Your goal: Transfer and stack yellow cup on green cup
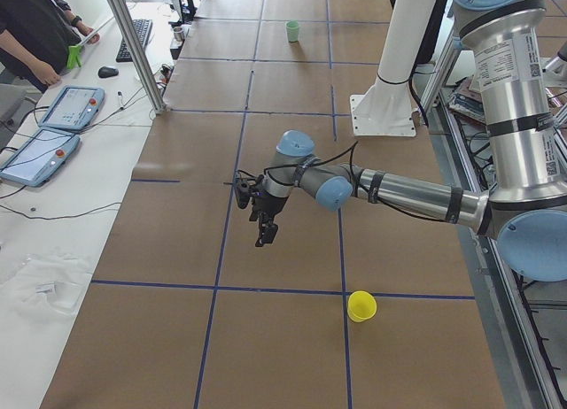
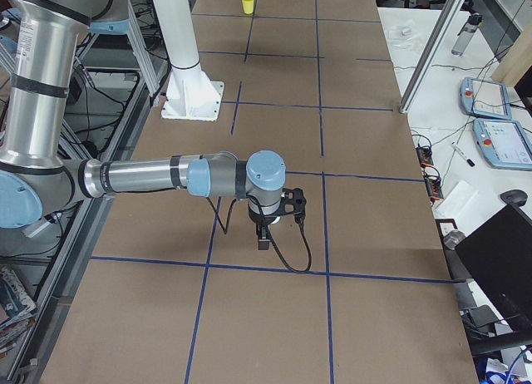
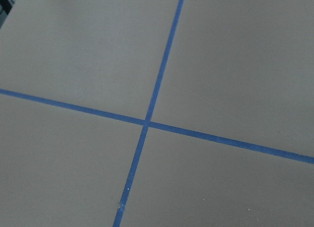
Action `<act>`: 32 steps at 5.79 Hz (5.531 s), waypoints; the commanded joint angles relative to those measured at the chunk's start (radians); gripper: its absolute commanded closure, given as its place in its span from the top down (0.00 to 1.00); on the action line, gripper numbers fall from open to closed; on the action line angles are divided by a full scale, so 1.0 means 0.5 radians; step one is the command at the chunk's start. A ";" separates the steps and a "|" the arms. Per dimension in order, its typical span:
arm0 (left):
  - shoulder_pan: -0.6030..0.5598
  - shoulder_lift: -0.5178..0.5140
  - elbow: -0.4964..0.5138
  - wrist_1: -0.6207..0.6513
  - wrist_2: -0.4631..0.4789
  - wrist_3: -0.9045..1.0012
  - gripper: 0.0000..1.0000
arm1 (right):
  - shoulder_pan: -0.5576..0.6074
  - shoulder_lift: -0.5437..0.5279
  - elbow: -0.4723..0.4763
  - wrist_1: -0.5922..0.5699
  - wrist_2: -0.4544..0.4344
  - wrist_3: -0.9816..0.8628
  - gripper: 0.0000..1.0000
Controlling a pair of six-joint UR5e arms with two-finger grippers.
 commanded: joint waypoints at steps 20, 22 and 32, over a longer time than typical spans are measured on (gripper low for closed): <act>1.704 -0.136 0.491 1.993 0.363 -3.766 1.00 | -0.003 0.016 0.032 0.009 -0.002 -0.012 1.00; 1.704 -0.108 0.509 1.944 0.366 -3.757 1.00 | -0.003 0.010 0.032 0.076 -0.005 0.000 1.00; 1.680 0.087 0.566 1.800 0.495 -3.665 0.56 | -0.003 0.004 0.044 0.086 -0.002 0.003 1.00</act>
